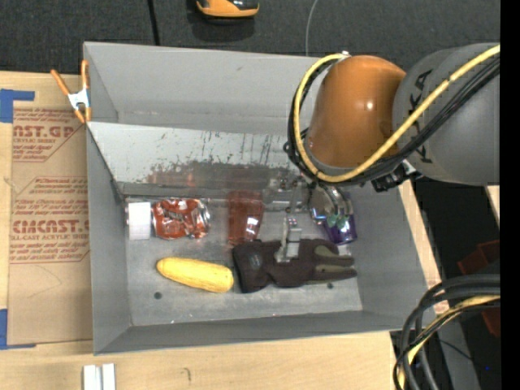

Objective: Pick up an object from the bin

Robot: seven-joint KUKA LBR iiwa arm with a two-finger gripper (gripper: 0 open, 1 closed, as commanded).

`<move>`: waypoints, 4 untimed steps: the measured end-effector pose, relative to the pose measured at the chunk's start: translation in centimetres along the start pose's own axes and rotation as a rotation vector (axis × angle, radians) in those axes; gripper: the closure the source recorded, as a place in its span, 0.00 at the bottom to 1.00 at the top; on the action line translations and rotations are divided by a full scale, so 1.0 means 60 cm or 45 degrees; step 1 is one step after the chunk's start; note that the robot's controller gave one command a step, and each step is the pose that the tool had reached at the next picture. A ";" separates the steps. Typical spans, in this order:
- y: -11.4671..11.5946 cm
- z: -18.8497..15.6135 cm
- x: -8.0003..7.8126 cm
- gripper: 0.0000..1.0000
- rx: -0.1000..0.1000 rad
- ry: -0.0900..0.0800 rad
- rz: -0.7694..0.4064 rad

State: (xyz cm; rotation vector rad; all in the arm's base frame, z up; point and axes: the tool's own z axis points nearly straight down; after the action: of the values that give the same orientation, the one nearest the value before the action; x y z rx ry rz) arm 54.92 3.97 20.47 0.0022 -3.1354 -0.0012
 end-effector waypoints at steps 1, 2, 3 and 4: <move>0.000 -0.008 -0.003 0.00 -0.001 -0.010 0.001; -0.004 0.047 -0.001 0.00 0.001 -0.017 -0.095; -0.008 0.189 -0.002 1.00 0.007 -0.014 -0.123; -0.008 0.190 -0.002 1.00 0.007 -0.013 -0.122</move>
Offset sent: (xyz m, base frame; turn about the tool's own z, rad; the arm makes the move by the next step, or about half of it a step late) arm -0.0089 -0.0097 -0.1347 -0.2959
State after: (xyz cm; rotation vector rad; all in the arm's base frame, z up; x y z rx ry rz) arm 54.96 3.47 9.09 0.1531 -3.1417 0.0071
